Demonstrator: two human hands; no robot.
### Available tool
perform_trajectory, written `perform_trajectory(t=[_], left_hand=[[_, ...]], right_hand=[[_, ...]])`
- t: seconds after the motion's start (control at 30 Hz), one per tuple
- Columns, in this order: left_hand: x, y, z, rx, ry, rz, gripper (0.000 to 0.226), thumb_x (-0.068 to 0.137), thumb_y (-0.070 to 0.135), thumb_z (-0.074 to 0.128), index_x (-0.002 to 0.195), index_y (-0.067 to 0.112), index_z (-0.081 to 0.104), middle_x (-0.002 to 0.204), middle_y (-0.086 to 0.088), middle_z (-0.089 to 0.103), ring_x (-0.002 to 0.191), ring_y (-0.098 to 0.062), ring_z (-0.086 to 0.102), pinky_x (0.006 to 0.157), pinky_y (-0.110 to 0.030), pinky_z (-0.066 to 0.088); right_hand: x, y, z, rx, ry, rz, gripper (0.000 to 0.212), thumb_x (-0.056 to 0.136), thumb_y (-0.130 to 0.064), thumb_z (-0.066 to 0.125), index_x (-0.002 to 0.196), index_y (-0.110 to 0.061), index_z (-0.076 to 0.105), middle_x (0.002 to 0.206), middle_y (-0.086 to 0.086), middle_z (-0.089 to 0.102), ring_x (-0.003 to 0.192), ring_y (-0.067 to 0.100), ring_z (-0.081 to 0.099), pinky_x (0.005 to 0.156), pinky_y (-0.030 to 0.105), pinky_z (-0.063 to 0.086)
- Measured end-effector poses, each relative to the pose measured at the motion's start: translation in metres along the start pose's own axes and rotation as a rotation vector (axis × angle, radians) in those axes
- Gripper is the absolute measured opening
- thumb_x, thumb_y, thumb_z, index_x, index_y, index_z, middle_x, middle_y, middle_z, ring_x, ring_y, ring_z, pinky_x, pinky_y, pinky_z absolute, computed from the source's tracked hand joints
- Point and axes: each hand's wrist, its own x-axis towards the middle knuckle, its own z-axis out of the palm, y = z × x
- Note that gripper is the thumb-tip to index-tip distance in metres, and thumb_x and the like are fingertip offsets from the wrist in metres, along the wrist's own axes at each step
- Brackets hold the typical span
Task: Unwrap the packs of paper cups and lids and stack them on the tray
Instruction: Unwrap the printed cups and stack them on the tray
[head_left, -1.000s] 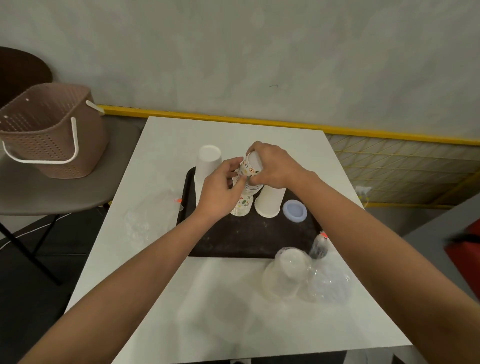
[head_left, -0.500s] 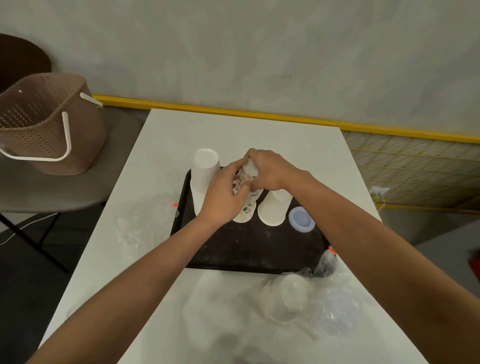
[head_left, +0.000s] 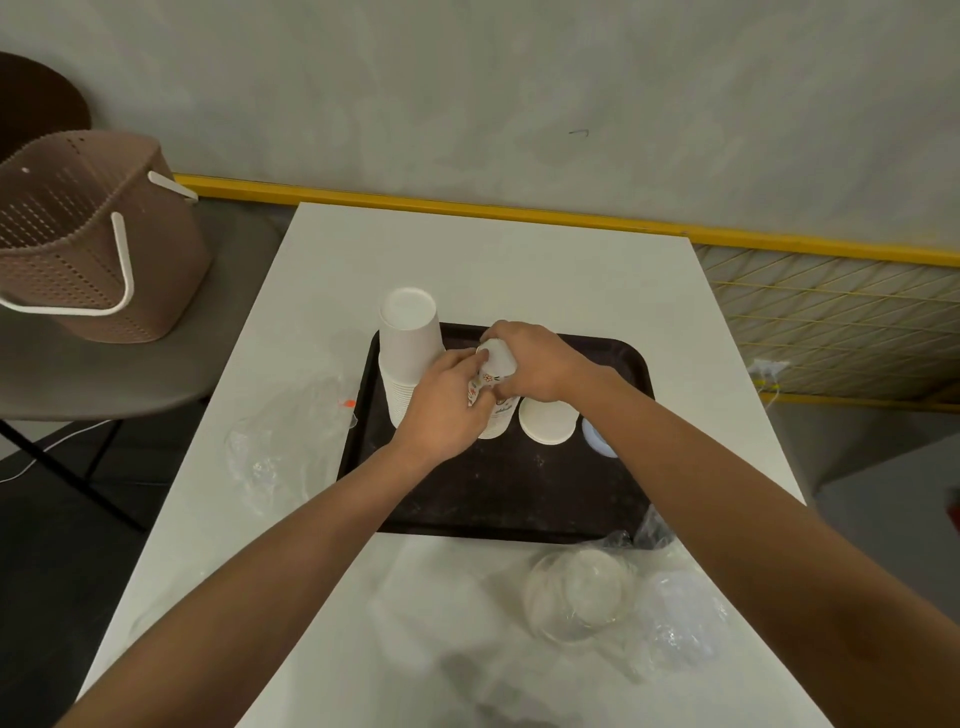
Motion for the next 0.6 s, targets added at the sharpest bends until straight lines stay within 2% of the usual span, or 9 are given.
perform_trajectory(t=[0.13,0.4,0.6], left_hand=[[0.0015,-0.0002,0.0015,0.022,0.009,0.003,0.049,0.09,0.014,0.056,0.138,0.005,0.046,0.136,-0.012,0.048,0.122,-0.024,0.049,0.105,-0.035,0.04],[0.0015,-0.0012,0.0039,0.042,0.012,0.005,0.05,0.091,0.017,0.056,0.138,0.007,0.045,0.137,-0.01,0.047,0.122,-0.023,0.049,0.103,-0.029,0.038],[-0.0005,-0.0013,0.005,0.041,0.019,0.006,0.049,0.091,0.019,0.057,0.138,0.008,0.046,0.136,-0.01,0.049,0.119,-0.024,0.052,0.103,-0.031,0.04]], right_hand=[[-0.0011,0.0,0.0015,0.006,0.013,-0.007,0.068,0.076,-0.02,0.076,0.135,-0.014,0.044,0.131,0.008,0.052,0.117,0.024,0.049,0.097,0.034,0.04],[-0.0026,0.0011,0.0049,0.007,0.038,-0.003,0.069,0.076,-0.022,0.075,0.136,-0.013,0.044,0.132,0.008,0.052,0.118,0.024,0.049,0.098,0.034,0.039],[-0.0028,0.0029,0.0089,0.013,0.055,0.002,0.065,0.073,-0.022,0.077,0.131,-0.014,0.048,0.126,0.007,0.056,0.113,0.024,0.052,0.095,0.035,0.043]])
